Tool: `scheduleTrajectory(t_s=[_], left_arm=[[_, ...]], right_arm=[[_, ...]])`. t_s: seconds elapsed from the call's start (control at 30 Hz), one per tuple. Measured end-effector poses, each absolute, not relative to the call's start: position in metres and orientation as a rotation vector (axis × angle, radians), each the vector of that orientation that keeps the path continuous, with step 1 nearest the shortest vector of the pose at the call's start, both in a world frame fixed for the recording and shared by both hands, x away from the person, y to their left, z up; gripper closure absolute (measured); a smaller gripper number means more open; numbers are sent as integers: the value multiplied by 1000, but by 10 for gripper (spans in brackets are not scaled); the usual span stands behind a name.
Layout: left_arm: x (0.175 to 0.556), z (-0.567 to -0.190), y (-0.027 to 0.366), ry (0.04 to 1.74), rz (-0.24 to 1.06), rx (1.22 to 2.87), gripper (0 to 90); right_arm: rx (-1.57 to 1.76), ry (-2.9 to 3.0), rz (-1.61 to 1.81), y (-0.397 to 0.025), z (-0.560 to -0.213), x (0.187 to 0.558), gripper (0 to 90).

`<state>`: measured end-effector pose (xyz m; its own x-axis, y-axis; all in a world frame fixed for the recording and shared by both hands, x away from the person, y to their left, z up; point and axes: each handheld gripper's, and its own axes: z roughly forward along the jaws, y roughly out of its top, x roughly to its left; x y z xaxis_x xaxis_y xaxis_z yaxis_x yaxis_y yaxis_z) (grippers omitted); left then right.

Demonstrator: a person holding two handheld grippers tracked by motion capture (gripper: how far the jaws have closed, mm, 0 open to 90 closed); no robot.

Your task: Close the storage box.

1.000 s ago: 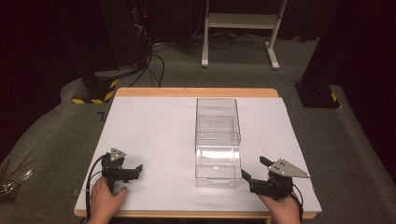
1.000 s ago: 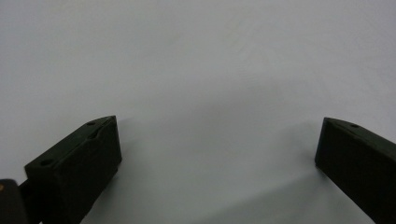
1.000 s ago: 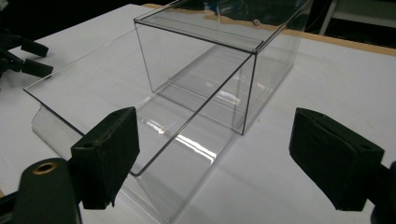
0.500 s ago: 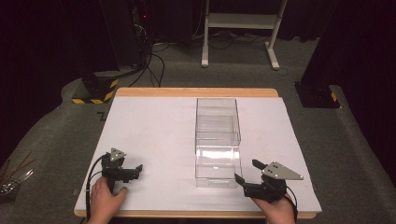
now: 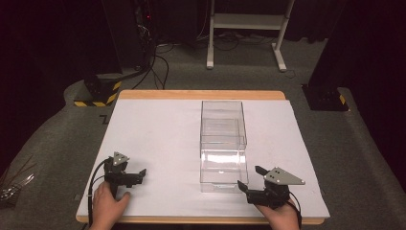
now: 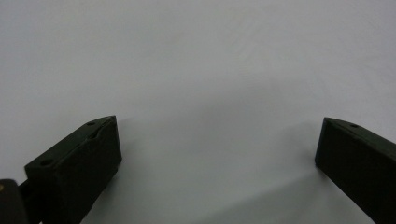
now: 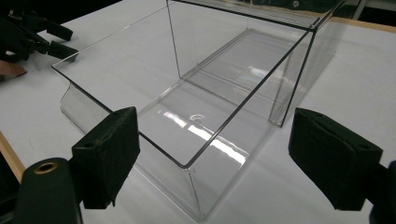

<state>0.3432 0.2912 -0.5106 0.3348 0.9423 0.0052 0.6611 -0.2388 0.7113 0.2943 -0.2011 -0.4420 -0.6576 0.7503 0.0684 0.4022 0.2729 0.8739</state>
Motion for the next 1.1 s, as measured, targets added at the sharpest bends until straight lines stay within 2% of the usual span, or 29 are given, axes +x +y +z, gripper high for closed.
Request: scheduleTrajectory(t_s=[0.47,0.77,1.1], left_arm=[[343,-511,291,1401,590,1989,5],[343,-511,291,1400,593,1992,5],[343,-510,291,1400,593,1993,5]], right_arm=[[1049,2191,1328,-197,-445,298,155],[1088,2135,1343,-199,-446,314,155],[1068,2149,1322,-202,-452,304,166]])
